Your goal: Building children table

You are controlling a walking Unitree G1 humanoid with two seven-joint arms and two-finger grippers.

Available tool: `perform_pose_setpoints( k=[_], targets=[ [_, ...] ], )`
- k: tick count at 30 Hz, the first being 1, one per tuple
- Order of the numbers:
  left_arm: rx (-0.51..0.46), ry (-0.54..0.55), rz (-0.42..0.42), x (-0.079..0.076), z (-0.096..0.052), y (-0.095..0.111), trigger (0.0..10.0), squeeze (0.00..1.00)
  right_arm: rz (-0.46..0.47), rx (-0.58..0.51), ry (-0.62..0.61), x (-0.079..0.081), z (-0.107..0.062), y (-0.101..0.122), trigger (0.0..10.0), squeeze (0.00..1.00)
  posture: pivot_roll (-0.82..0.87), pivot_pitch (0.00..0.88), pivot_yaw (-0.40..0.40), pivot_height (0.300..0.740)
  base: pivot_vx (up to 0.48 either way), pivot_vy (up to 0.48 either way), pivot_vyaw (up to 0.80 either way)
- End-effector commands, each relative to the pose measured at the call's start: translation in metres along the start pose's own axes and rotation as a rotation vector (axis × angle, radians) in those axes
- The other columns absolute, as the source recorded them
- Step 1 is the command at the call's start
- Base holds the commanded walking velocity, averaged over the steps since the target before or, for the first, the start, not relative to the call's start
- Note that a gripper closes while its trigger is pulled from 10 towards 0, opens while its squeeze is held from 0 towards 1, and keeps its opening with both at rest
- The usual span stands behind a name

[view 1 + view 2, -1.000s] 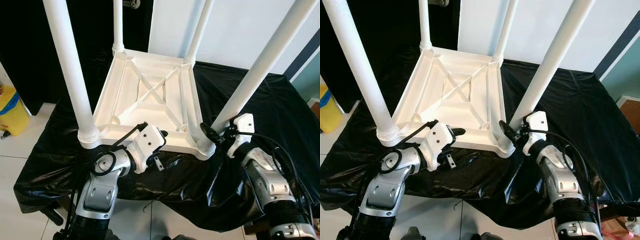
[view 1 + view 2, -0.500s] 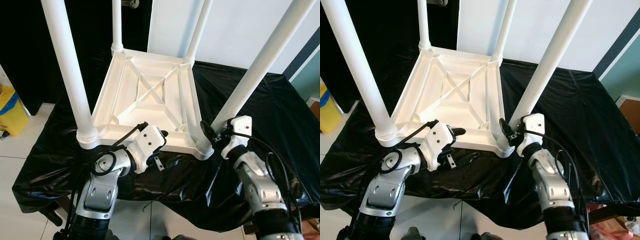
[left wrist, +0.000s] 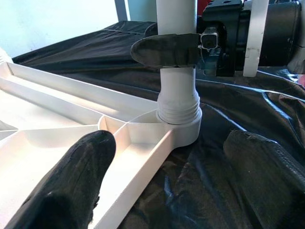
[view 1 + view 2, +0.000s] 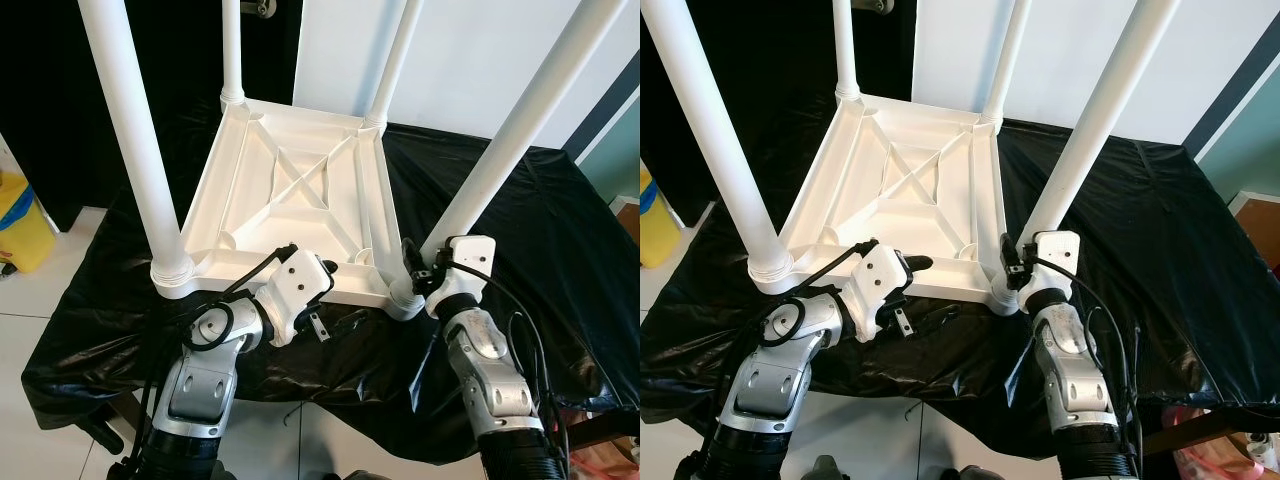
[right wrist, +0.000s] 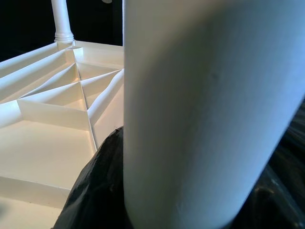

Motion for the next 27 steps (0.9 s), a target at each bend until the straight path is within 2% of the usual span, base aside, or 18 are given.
perform_pose_setpoints(
  k=[1,18,19,20,27],
  targets=[
    [-0.017,0.128,0.011,0.012,0.003,0.006,10.0,0.0,-0.002,0.066,-0.007,0.002,-0.003,-0.015,10.0,0.0,0.19,0.022,-0.185,0.74,0.0,0.0,0.0],
    [-0.017,0.126,0.008,0.009,0.003,0.006,10.0,0.0,-0.014,0.053,-0.002,0.005,-0.004,-0.011,10.0,0.0,0.2,0.028,-0.19,0.74,0.0,0.0,0.0],
    [-0.017,0.127,0.007,0.008,0.003,0.006,10.0,0.0,-0.017,0.049,-0.001,0.005,-0.004,-0.01,10.0,0.38,0.2,0.028,-0.19,0.74,0.0,0.0,0.0],
    [-0.017,0.127,0.007,0.008,0.003,0.006,10.0,0.0,-0.022,0.043,0.009,0.005,-0.004,-0.008,10.0,1.0,0.2,0.03,-0.193,0.74,0.0,0.0,0.0],
    [-0.019,0.128,0.004,0.008,0.004,0.006,10.0,0.0,-0.025,0.014,0.041,0.005,-0.004,-0.001,10.0,1.0,0.19,0.034,-0.195,0.74,0.0,0.0,0.0]
  ],
)
Point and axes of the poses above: a point about 5 cm out from each wrist's last joint towards the gripper, its own z axis pointing out of the wrist towards the gripper, its own y axis along the axis of the wrist's last joint, x = y × z, the point moved 6 cm from there along z, pointing out of the wrist towards the gripper, and after that the axes turned 1 degree about z, right-handed, at the moved point
